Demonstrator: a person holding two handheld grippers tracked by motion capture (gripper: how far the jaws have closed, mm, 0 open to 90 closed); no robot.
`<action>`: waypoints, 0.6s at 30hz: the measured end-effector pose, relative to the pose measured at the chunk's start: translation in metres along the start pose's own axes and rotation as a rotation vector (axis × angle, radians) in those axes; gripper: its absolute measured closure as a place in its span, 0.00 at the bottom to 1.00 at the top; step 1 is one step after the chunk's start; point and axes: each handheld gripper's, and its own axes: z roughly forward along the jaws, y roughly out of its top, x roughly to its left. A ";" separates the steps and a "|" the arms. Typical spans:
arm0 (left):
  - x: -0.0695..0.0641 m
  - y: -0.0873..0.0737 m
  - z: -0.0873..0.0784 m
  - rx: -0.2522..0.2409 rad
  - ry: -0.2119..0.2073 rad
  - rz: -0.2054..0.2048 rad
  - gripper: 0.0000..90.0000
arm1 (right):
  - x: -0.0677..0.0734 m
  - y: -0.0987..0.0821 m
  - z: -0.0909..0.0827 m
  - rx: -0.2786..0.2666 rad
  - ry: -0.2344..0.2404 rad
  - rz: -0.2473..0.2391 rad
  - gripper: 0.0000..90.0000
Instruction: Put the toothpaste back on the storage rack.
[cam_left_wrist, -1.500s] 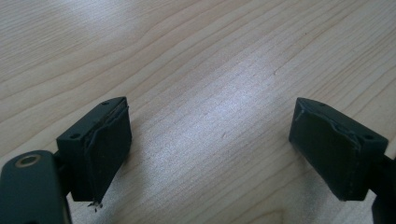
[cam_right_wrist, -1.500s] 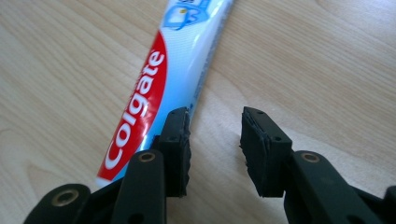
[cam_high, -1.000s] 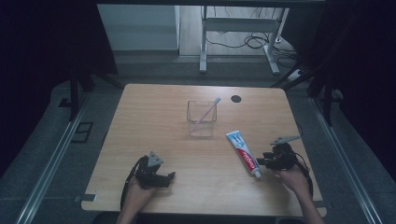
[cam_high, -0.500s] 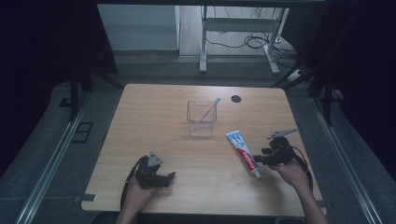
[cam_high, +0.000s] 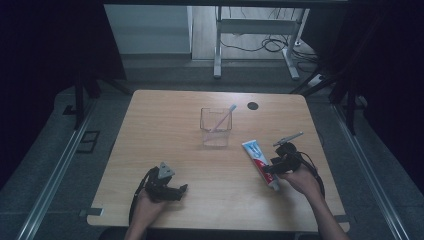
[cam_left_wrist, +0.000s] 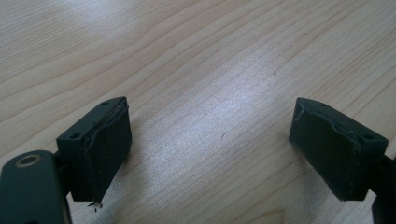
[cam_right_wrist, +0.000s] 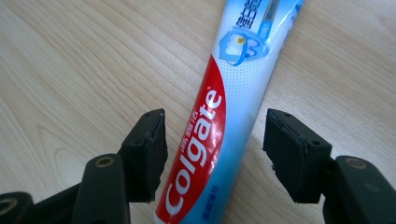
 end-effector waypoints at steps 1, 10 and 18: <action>0.000 0.000 0.000 -0.003 0.000 -0.003 0.15 | 0.000 0.001 0.003 0.008 0.001 0.004 0.43; 0.000 0.000 0.000 -0.002 -0.001 -0.003 0.14 | 0.001 0.007 0.023 0.060 -0.039 0.002 0.44; 0.000 0.000 0.000 -0.003 -0.001 -0.003 0.14 | -0.002 0.011 0.031 0.090 -0.044 0.011 0.45</action>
